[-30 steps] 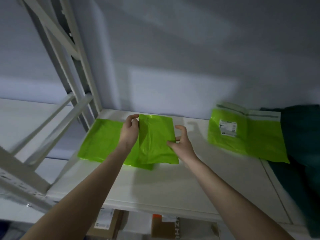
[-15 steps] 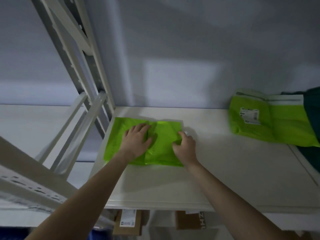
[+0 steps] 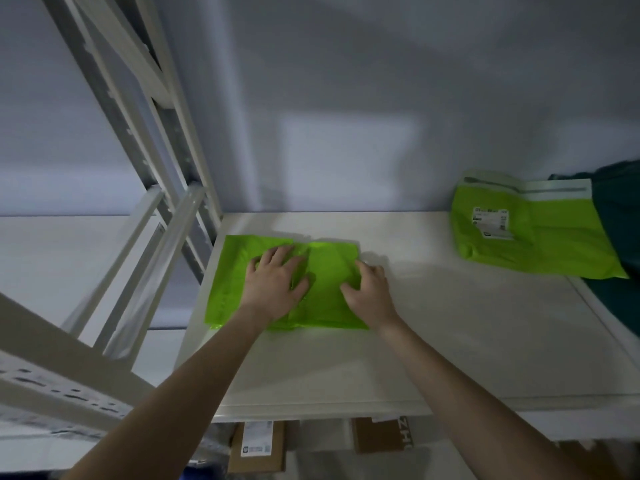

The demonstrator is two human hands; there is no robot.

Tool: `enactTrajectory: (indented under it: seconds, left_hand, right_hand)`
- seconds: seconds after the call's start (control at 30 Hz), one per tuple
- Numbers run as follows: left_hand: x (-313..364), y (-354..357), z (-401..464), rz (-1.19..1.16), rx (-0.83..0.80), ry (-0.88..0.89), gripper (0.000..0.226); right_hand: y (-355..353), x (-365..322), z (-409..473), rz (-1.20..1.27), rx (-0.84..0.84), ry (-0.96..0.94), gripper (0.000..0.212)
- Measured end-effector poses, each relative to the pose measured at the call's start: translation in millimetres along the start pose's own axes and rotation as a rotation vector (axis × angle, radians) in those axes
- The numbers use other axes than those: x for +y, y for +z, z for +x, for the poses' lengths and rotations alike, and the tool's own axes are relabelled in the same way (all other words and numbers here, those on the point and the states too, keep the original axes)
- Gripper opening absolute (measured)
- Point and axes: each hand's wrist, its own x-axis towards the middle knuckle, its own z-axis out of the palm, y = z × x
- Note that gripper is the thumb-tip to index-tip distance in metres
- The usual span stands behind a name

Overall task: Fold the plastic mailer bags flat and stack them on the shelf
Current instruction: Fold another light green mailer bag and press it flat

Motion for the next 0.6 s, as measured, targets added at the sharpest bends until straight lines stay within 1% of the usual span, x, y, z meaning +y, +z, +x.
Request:
enactTrajectory:
  seconds: [0.17,0.27,0.43,0.6]
  left_hand:
    - [13.4,-9.4,8.7,-0.028,0.057,0.012,0.05]
    - [27.3,-11.9,14.0,-0.056,0.077,0.024,0.048]
    - [65.6,-15.4,24.1,-0.095,0.104,0.037,0.046]
    - [120.2,-17.2,38.0,-0.13,0.129,0.06,0.045]
  right_hand:
    - [-15.6,3.2,3.9,0.03,0.041,-0.011,0.056]
    - [-31.9,8.7,7.8,0.041,0.061,-0.01,0.058]
    - [-71.9,26.4,15.3,0.035,0.124,0.006,0.057]
    - [-123.9,53.6,18.4,0.057,0.195,0.017,0.055]
